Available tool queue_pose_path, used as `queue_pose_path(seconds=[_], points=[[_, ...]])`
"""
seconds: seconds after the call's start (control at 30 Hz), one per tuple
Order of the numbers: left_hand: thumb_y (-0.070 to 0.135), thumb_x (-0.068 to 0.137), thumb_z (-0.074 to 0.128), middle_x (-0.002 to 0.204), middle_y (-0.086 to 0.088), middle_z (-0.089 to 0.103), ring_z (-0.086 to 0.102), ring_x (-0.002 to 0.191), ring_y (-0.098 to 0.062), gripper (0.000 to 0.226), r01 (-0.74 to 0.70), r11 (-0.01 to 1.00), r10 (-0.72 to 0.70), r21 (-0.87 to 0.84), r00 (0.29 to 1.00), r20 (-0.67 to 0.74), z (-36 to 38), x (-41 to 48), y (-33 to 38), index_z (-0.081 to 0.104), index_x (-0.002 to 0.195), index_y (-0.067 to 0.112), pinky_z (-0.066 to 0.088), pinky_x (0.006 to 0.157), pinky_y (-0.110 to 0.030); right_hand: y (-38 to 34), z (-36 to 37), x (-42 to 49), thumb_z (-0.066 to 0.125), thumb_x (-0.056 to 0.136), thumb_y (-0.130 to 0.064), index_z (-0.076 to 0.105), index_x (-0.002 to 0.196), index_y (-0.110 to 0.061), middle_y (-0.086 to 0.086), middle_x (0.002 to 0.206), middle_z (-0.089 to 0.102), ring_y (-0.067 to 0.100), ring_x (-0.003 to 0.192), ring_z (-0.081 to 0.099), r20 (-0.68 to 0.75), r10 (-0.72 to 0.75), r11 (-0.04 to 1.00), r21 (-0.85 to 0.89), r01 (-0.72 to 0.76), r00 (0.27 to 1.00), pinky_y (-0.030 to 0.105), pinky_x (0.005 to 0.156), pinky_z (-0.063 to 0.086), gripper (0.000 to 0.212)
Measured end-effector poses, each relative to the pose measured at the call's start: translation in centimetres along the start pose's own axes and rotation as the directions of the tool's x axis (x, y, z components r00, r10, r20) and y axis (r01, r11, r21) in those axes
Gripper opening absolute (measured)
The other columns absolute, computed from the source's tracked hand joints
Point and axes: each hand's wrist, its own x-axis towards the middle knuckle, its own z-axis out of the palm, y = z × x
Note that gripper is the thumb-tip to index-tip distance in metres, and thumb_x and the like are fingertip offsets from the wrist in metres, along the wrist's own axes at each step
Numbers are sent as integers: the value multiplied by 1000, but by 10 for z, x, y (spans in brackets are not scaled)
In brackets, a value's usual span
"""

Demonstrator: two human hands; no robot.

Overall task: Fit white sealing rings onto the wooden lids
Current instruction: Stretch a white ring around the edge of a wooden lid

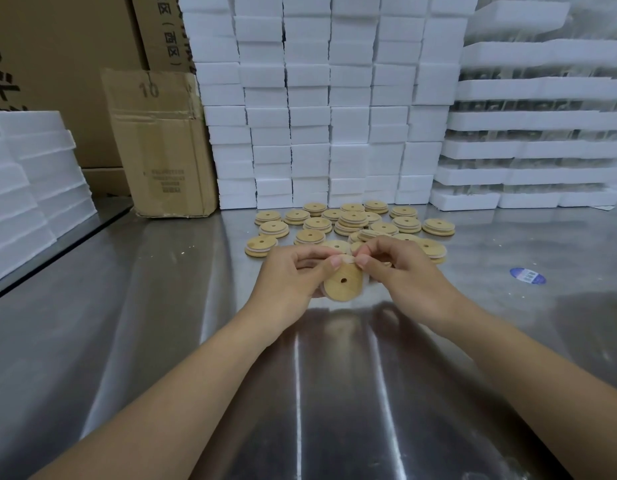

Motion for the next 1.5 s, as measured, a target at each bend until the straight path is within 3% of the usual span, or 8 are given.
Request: queue_pose_path(seconds=[0.23,0.5,0.7,0.9,1.1,1.2,1.33,1.5], points=[[11,97,75,89,-3,83,78,80,-9,11,38,997,-40,-65,998,-37,-2,0,-2,80,107,11,64,65,-27,-2,-8,0,65,101,-4,71,94,5,0,81,66,1,71,57,68,15,1000,-9,-14,998,13,72,45,14],[15,103,69,109,-9,82,79,104,-22,18,73,955,-98,-286,992,-75,-5,2,-1,74,119,9,66,87,-46,-3,-2,-3,74,97,-16,70,96,-1,5,87,68,12,78,59,14,98,988,118,-99,995,26,69,52,16],[17,101,72,108,-1,82,78,100,-13,21,24,987,-26,-156,1000,-14,-3,-1,-2,77,121,23,67,81,-38,-3,0,-4,73,98,-15,71,94,-2,0,83,69,8,75,59,-19,115,983,147,-111,993,20,66,49,14],[11,95,79,108,7,81,77,92,-11,25,-15,998,15,-57,1000,2,-2,-2,-1,79,115,27,65,84,-46,-9,-1,-5,75,95,-14,75,83,-14,0,83,71,10,78,62,3,226,950,222,-221,974,27,75,49,12],[11,95,79,106,1,82,77,93,-10,26,15,994,-20,-111,999,-40,-15,2,0,78,117,24,68,76,-40,-9,-22,5,65,99,-18,73,100,-17,-3,97,75,9,88,74,-48,479,736,567,-371,877,29,82,50,8],[11,95,77,109,-1,82,77,98,-15,25,48,983,-61,-180,996,-66,-23,4,1,78,118,23,67,75,-36,-10,-30,7,66,101,-20,70,99,-18,-3,95,72,10,83,70,-145,493,782,507,-364,858,29,80,50,6],[14,97,76,104,-1,82,76,89,-17,22,61,981,-67,-182,997,-30,-15,3,0,79,115,25,67,79,-37,-15,-9,-3,70,99,-25,72,97,-23,-3,96,77,7,76,72,-4,345,895,303,-328,939,26,69,51,3],[16,96,77,112,-2,81,78,95,-16,26,48,987,-47,-154,999,14,-11,1,0,78,121,24,65,77,-33,-15,2,-10,70,101,-32,74,106,-15,-9,90,77,9,79,73,141,298,922,215,-323,944,28,75,50,19]])
